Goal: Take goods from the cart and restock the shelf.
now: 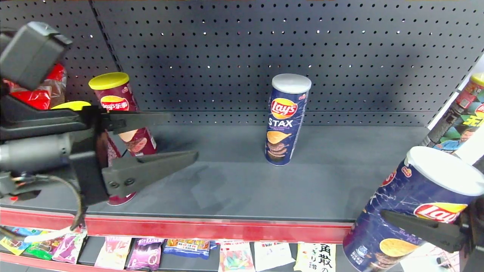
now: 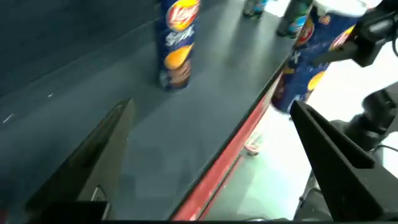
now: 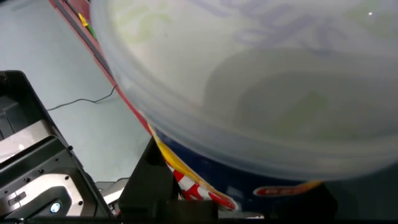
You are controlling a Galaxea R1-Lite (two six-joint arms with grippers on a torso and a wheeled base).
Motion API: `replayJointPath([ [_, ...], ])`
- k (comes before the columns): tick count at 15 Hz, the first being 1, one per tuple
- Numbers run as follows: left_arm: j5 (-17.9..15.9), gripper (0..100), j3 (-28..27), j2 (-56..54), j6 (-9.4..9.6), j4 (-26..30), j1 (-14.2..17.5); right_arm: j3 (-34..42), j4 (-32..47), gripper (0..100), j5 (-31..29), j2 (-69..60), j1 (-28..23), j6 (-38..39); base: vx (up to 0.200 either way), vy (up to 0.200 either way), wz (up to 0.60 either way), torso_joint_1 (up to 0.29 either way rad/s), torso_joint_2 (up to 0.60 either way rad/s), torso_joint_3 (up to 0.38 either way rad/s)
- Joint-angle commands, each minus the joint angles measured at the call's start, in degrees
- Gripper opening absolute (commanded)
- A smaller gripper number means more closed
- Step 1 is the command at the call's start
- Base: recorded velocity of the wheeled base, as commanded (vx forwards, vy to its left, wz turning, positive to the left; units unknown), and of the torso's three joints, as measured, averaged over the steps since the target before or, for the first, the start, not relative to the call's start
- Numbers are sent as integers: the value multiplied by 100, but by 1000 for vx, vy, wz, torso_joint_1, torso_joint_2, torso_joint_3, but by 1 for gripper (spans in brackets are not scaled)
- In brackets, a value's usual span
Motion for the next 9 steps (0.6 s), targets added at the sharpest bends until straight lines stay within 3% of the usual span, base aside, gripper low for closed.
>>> replayJointPath([
  [1,-4,100,-610,1167,37,-23,-142,-55,5,0,29,-80,10,5,0,0,0,0,0,0],
  [9,58,100,-1533,2485,37,-59,-107,-424,23,0,433,-150,159,31,0,0,0,0,0,0],
])
